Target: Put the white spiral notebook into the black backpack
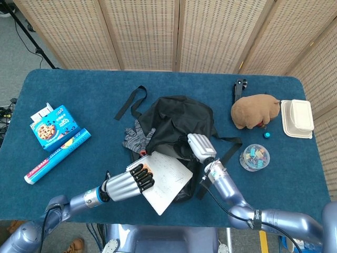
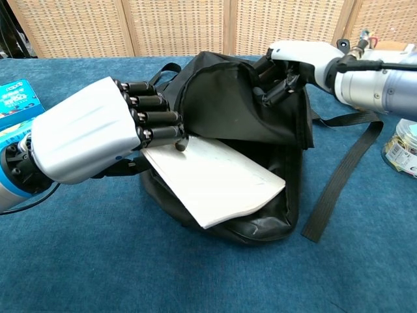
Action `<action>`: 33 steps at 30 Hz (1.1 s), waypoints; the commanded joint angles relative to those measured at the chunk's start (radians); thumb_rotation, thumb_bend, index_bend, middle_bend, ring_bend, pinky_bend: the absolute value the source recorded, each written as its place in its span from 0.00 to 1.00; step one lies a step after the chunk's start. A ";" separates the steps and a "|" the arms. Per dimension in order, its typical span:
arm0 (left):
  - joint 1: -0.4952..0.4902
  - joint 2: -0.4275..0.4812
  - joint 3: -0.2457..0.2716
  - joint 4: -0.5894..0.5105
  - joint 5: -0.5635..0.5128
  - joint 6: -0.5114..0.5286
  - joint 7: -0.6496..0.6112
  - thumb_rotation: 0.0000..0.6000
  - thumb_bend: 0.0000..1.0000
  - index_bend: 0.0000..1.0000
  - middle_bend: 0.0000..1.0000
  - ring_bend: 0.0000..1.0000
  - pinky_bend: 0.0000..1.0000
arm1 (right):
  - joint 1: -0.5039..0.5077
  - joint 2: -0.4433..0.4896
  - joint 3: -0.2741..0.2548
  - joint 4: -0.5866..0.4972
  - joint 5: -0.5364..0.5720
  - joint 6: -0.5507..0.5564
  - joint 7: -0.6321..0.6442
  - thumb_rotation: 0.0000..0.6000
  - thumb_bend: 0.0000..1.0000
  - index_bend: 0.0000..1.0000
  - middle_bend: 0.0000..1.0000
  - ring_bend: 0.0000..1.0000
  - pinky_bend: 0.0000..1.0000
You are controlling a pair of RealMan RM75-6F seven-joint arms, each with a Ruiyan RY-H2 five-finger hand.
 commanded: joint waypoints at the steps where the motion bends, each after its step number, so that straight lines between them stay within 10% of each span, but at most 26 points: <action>1: 0.001 0.003 0.012 0.000 0.004 0.003 0.002 1.00 0.52 0.82 0.63 0.51 0.51 | 0.017 -0.003 0.000 -0.010 0.024 0.012 -0.026 1.00 0.64 0.61 0.60 0.34 0.24; 33: -0.046 -0.017 -0.008 -0.047 -0.078 -0.177 0.158 1.00 0.52 0.82 0.63 0.52 0.52 | 0.049 0.052 0.004 -0.078 0.094 0.037 -0.021 1.00 0.64 0.62 0.62 0.34 0.24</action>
